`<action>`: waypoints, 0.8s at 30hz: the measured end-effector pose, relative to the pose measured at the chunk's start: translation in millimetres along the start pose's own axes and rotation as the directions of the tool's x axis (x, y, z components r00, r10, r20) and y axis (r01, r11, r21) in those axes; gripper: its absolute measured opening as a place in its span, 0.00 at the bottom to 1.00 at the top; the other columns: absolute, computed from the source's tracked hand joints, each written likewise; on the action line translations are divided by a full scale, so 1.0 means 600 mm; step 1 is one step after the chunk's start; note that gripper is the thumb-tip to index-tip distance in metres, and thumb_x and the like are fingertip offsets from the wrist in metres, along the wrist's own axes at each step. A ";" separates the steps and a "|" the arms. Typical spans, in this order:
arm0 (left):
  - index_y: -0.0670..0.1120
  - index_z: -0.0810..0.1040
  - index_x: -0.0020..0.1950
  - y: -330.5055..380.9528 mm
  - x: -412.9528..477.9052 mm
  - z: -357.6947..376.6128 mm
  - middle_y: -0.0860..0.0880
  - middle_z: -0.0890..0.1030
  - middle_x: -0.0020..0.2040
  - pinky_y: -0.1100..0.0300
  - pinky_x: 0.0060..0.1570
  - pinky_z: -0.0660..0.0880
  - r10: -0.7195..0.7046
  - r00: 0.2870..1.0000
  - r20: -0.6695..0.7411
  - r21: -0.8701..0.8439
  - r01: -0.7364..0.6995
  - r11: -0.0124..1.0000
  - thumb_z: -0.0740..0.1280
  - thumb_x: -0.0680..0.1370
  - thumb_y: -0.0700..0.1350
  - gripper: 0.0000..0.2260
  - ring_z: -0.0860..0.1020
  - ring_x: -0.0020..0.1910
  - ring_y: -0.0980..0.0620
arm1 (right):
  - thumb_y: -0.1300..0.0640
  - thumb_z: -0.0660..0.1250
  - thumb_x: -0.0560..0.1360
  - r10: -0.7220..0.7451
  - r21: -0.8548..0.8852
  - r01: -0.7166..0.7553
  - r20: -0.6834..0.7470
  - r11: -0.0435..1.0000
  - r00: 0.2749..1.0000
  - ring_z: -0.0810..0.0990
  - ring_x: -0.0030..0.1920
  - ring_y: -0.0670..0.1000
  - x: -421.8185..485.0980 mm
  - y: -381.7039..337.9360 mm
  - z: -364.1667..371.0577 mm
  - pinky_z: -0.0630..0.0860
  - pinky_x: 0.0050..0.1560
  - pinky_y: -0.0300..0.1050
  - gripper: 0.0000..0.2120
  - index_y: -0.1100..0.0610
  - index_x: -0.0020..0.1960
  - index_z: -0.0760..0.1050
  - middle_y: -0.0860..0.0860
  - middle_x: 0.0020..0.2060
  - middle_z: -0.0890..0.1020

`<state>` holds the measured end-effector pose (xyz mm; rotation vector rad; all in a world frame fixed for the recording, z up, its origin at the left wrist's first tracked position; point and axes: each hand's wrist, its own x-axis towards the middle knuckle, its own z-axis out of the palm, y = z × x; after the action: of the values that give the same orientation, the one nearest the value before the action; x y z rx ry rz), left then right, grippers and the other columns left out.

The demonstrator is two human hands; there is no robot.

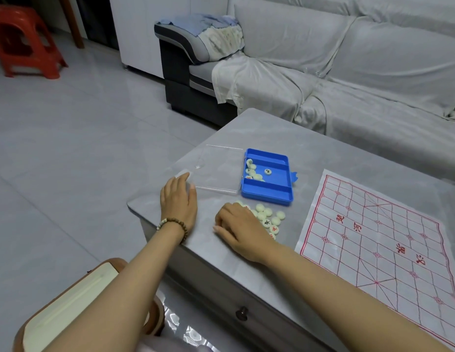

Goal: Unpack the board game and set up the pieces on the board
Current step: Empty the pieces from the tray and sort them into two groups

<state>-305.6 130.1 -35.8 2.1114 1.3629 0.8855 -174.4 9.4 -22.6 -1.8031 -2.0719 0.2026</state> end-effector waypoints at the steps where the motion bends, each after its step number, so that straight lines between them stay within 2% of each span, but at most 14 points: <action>1: 0.45 0.64 0.72 0.001 -0.003 -0.001 0.46 0.67 0.71 0.51 0.73 0.54 0.010 1.000 0.013 0.018 -0.010 1.000 0.53 0.81 0.45 0.19 0.60 0.72 0.46 | 0.50 0.60 0.78 0.011 0.045 -0.010 -0.009 0.999 1.000 0.72 0.50 0.49 -0.007 0.003 -0.006 0.69 0.51 0.47 0.09 0.55 0.52 0.73 0.48 0.50 0.76; 3: 0.45 0.63 0.73 0.005 -0.005 -0.001 0.47 0.64 0.73 0.52 0.73 0.51 0.009 0.999 0.043 0.046 -0.011 0.999 0.53 0.82 0.45 0.19 0.58 0.73 0.47 | 0.49 0.60 0.78 0.042 0.108 -0.041 -0.006 0.993 0.999 0.71 0.63 0.47 -0.024 0.005 -0.017 0.67 0.64 0.43 0.16 0.53 0.63 0.72 0.47 0.64 0.74; 5: 0.46 0.60 0.74 0.008 -0.006 0.000 0.48 0.62 0.74 0.52 0.74 0.49 0.005 0.998 0.069 0.076 -0.011 0.997 0.52 0.82 0.46 0.20 0.55 0.75 0.48 | 0.44 0.55 0.79 0.041 0.067 -0.045 0.069 0.997 0.997 0.58 0.73 0.43 -0.043 0.004 -0.023 0.53 0.73 0.38 0.24 0.51 0.73 0.63 0.45 0.74 0.63; 8: 0.46 0.58 0.75 0.014 -0.008 0.000 0.49 0.59 0.75 0.53 0.74 0.47 0.015 0.994 0.106 0.123 -0.028 0.992 0.50 0.82 0.47 0.21 0.53 0.75 0.49 | 0.40 0.48 0.79 0.017 -0.084 0.003 0.235 0.996 0.972 0.41 0.75 0.40 -0.062 0.001 -0.019 0.36 0.72 0.36 0.29 0.48 0.77 0.48 0.42 0.76 0.47; 11: 0.46 0.56 0.75 0.017 -0.009 -0.001 0.49 0.58 0.76 0.52 0.74 0.46 0.017 0.989 0.148 0.150 -0.040 0.988 0.49 0.82 0.48 0.21 0.51 0.76 0.49 | 0.39 0.45 0.78 0.030 -0.155 0.010 0.254 0.988 0.967 0.36 0.73 0.40 -0.061 0.001 -0.013 0.29 0.69 0.32 0.30 0.47 0.77 0.43 0.40 0.73 0.41; 15: 0.46 0.56 0.76 0.022 -0.008 0.000 0.49 0.56 0.76 0.52 0.74 0.43 -0.004 0.984 0.177 0.151 -0.024 0.988 0.48 0.83 0.48 0.21 0.50 0.76 0.50 | 0.36 0.40 0.76 0.036 -0.184 0.012 0.255 0.983 0.966 0.37 0.74 0.40 -0.048 0.003 -0.008 0.27 0.68 0.32 0.33 0.48 0.77 0.42 0.41 0.73 0.40; 21: 0.47 0.56 0.76 0.035 0.007 0.004 0.50 0.57 0.76 0.52 0.74 0.42 -0.004 0.987 0.158 0.115 -0.015 0.993 0.49 0.82 0.48 0.21 0.49 0.76 0.51 | 0.39 0.46 0.79 0.006 -0.171 0.043 0.278 0.984 0.961 0.36 0.74 0.41 -0.043 0.004 -0.009 0.29 0.71 0.37 0.31 0.49 0.77 0.40 0.41 0.74 0.39; 22: 0.47 0.56 0.76 0.035 0.009 0.005 0.50 0.57 0.76 0.52 0.74 0.42 -0.003 0.987 0.162 0.108 -0.015 0.994 0.49 0.82 0.48 0.21 0.49 0.76 0.51 | 0.39 0.47 0.80 -0.004 -0.141 0.040 0.250 0.989 0.968 0.38 0.75 0.41 -0.042 0.006 -0.014 0.31 0.72 0.39 0.31 0.49 0.77 0.42 0.42 0.75 0.42; 24: 0.48 0.56 0.76 0.037 0.012 0.009 0.51 0.57 0.76 0.52 0.74 0.41 -0.004 0.983 0.185 0.091 -0.013 0.996 0.48 0.82 0.48 0.21 0.49 0.76 0.51 | 0.42 0.47 0.80 0.025 -0.028 -0.022 0.099 0.999 0.995 0.47 0.76 0.41 -0.036 0.019 -0.028 0.38 0.75 0.42 0.28 0.50 0.77 0.52 0.44 0.76 0.52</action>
<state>-286.0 127.6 -22.1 2.2051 1.3253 0.6206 -155.5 -12.1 -15.2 -1.8690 -2.1312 0.2770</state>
